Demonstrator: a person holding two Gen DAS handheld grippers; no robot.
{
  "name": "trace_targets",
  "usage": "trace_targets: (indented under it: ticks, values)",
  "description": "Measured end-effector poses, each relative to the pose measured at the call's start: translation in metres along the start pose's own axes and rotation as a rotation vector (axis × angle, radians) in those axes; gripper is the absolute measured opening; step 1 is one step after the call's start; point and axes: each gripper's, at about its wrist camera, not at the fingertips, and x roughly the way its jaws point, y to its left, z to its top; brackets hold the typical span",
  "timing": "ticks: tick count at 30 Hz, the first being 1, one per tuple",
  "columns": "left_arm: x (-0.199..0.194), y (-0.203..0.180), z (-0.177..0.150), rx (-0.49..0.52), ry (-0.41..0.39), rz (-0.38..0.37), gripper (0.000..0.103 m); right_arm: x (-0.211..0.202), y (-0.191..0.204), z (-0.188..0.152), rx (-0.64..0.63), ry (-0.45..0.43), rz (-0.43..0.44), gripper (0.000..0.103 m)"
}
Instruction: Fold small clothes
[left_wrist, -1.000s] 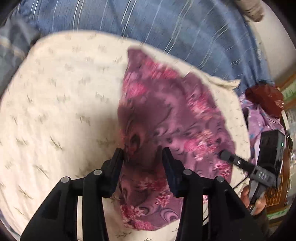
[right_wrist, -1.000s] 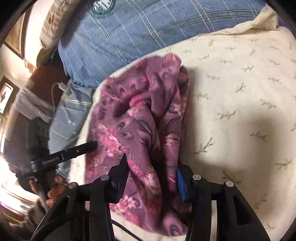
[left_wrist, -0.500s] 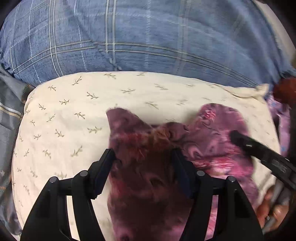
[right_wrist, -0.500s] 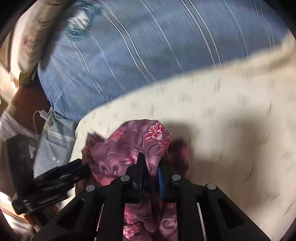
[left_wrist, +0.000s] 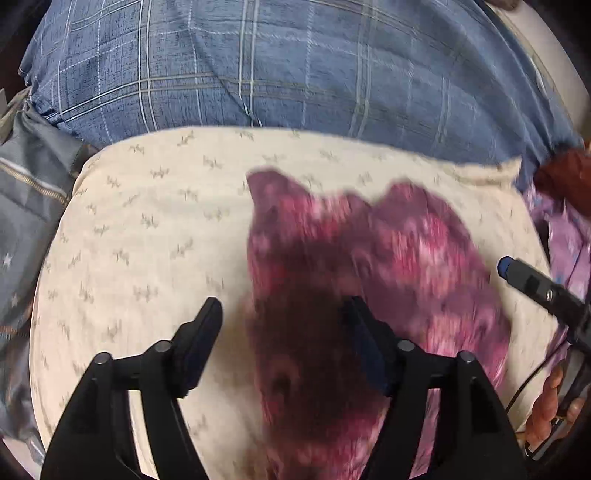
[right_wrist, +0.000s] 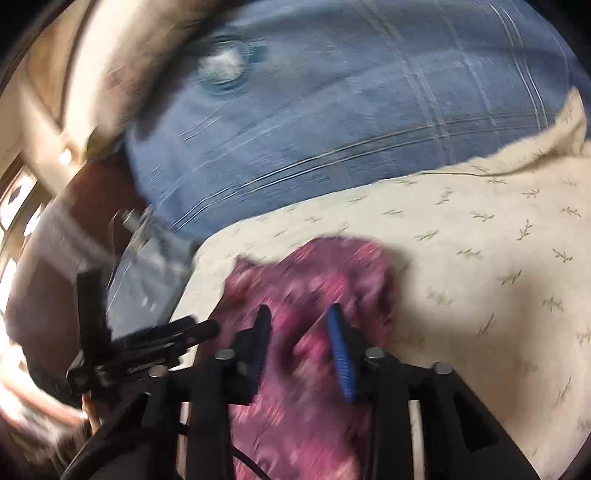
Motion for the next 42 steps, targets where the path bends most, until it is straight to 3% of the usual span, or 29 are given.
trace_targets:
  ticks: [4,8,16,25,31,39,42]
  values:
    - [0.016,-0.004,-0.02,-0.007,0.039,0.031,0.078,0.033,-0.007,-0.05,-0.063,0.154,-0.216,0.052]
    - [0.002,-0.003,-0.021,-0.022,0.034,0.029,0.078,0.016,-0.016,-0.057,0.077,0.104,-0.178,0.052]
    - [-0.028,-0.02,-0.044,0.052,-0.01,0.064,0.078,-0.063,0.046,-0.079,-0.111,0.0,-0.326,0.056]
    - [-0.053,-0.028,-0.064,0.092,-0.047,0.092,0.078,-0.087,0.081,-0.117,-0.142,0.099,-0.495,0.07]
    - [-0.063,-0.024,-0.073,0.103,-0.054,0.117,0.078,-0.087,0.093,-0.125,-0.155,0.117,-0.473,0.072]
    - [-0.052,0.009,-0.074,-0.034,0.029,0.006,0.078,-0.085,0.058,-0.124,-0.048,0.106,-0.433,0.072]
    - [-0.056,0.0,-0.076,-0.006,0.011,0.025,0.078,-0.087,0.05,-0.121,0.001,0.093,-0.398,0.072]
